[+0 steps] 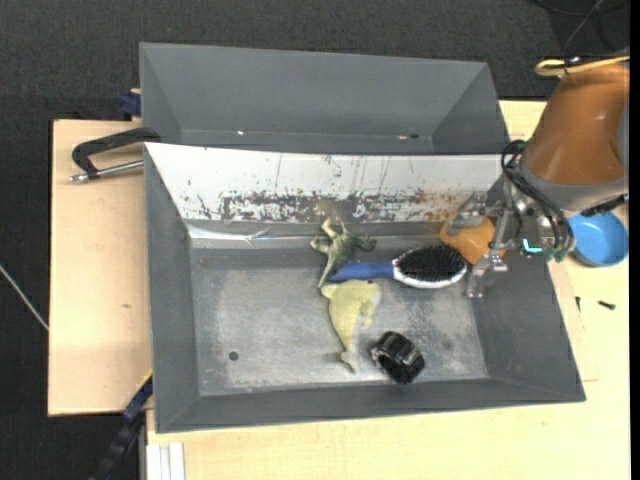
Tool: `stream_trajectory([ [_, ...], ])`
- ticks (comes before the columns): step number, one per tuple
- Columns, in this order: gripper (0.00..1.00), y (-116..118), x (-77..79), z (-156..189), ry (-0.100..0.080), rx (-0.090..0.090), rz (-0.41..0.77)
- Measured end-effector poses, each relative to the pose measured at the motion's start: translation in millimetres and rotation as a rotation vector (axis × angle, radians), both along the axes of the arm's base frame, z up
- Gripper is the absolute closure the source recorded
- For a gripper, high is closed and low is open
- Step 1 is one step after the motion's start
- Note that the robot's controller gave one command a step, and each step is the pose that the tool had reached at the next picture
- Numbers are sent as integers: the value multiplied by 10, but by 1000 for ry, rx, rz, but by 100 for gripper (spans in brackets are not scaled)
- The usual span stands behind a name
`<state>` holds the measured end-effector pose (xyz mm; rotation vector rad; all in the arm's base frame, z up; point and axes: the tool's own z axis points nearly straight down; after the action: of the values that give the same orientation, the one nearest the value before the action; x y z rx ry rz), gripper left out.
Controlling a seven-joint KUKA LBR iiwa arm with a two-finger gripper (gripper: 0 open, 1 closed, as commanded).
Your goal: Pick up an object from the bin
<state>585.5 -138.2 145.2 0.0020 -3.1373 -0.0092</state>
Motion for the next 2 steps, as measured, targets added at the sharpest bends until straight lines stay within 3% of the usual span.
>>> stream_trajectory([
  [1,0,339,-50,-754,-10,-4,42],
  [2,100,318,-32,-714,-17,-7,40],
])
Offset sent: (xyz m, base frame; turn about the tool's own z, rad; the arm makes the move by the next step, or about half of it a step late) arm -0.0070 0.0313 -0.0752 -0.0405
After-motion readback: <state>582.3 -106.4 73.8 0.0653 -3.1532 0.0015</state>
